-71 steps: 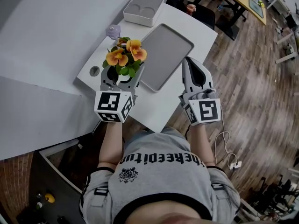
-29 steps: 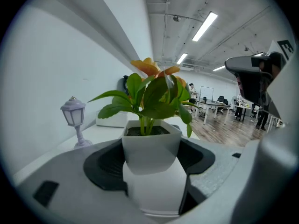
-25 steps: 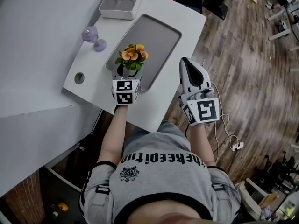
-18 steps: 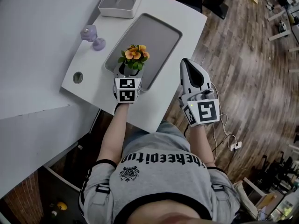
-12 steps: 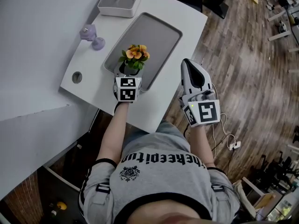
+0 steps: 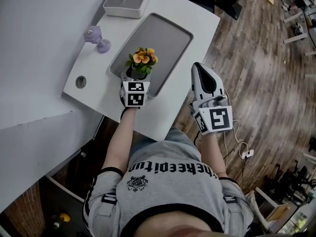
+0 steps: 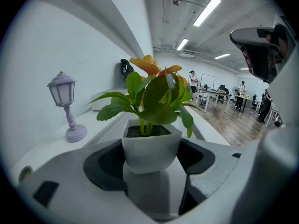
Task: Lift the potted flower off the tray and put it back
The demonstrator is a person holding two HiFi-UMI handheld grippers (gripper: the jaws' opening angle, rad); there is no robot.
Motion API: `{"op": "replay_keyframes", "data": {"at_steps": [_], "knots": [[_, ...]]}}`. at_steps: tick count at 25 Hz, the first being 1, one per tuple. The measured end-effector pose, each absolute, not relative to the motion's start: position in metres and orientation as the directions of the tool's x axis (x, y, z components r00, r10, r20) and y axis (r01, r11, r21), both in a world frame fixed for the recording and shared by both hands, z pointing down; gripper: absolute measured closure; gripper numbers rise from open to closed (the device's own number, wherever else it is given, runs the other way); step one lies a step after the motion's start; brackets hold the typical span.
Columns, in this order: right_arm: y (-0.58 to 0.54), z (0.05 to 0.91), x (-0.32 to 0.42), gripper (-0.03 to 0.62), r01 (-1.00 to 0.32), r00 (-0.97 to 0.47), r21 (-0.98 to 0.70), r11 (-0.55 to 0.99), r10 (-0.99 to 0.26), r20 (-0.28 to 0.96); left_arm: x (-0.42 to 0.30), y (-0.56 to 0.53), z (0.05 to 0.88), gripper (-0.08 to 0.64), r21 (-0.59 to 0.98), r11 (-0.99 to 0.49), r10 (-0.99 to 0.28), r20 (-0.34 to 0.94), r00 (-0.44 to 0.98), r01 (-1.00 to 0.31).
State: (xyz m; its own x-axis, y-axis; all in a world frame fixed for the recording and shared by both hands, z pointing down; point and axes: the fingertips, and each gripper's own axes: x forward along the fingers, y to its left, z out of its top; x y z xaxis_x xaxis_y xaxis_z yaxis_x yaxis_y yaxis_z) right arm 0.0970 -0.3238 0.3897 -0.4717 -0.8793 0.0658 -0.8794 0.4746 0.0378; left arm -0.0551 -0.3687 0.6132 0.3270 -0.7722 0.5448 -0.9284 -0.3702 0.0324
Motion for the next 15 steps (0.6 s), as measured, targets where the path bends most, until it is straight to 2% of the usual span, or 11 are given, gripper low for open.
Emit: {"op": "replay_keyframes", "data": {"at_steps": [15], "knots": [[-0.326,0.39,0.094,0.592,-0.873,-0.483,0.039,0.486,-0.873,0.069,-0.055,-0.372,0.625,0.219,-0.006,-0.39,-0.747,0.586,0.313,-0.921]]}}
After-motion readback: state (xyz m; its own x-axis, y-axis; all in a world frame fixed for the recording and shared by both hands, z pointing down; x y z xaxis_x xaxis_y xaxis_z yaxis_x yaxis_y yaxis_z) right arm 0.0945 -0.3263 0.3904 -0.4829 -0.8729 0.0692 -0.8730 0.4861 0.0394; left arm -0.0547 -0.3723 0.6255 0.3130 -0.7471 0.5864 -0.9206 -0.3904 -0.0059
